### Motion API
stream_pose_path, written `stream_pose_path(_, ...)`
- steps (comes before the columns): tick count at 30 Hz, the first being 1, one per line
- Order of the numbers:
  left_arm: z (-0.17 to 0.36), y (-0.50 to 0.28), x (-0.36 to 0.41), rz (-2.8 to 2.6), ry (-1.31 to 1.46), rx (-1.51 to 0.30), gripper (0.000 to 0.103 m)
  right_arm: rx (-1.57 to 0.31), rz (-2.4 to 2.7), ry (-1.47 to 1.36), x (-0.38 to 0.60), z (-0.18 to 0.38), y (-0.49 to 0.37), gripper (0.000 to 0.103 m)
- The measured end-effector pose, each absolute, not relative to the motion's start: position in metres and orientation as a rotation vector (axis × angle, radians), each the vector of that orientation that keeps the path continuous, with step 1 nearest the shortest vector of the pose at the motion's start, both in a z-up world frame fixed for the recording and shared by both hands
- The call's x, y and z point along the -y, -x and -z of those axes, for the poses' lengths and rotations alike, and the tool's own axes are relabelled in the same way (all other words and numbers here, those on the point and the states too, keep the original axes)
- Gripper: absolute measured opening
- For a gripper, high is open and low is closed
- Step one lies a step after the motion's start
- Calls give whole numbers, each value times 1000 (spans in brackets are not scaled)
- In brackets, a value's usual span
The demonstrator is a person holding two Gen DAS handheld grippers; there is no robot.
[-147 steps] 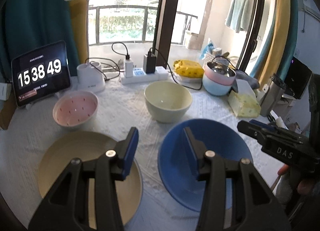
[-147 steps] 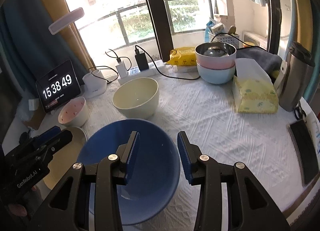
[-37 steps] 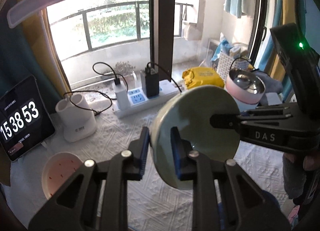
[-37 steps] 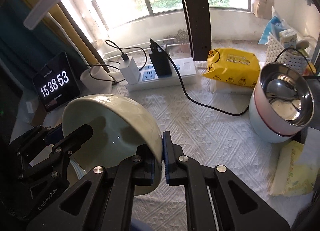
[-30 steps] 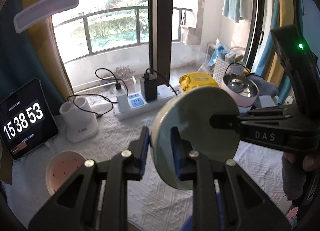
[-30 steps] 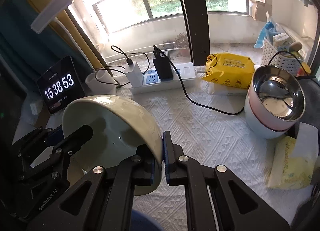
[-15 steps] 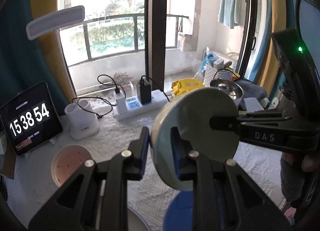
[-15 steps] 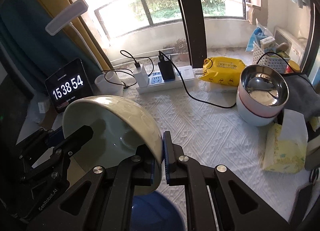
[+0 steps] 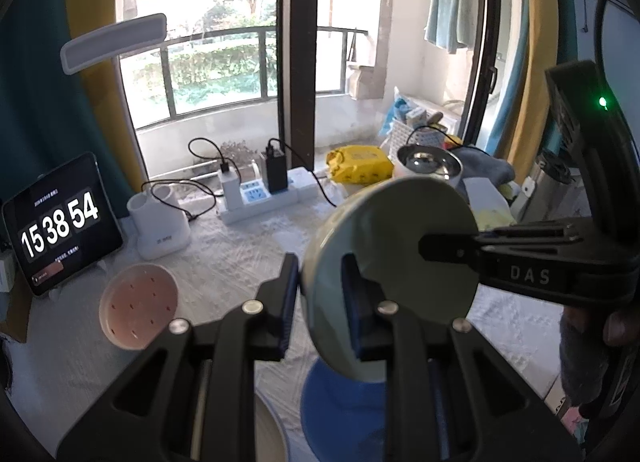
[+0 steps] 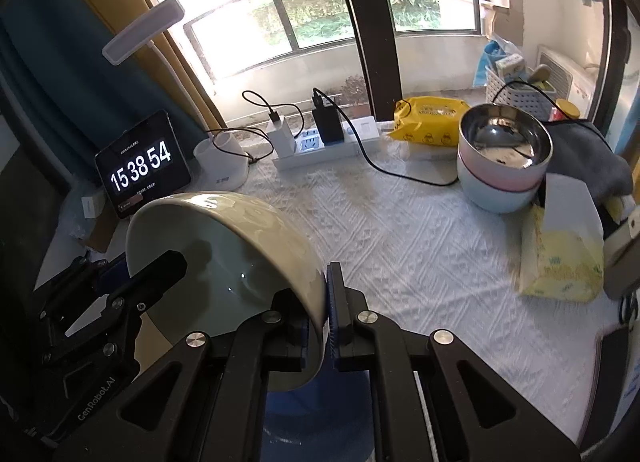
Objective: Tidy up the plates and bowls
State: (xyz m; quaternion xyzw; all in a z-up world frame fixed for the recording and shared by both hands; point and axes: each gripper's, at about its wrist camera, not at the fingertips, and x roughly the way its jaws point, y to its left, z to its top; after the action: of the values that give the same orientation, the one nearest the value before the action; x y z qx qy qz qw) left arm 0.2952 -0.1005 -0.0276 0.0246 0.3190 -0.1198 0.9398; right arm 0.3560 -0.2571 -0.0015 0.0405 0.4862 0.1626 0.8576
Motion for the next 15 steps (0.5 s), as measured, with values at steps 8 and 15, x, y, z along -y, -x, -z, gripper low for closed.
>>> stream_pose_path(8,35,-275,106,261,-53,-674,22,-1044,-327,-105,263,10,-335,9)
stream_pose_path(15,47,-259,110,275,-61,-701,22,-1069,-308,-129,268,22,-316,9)
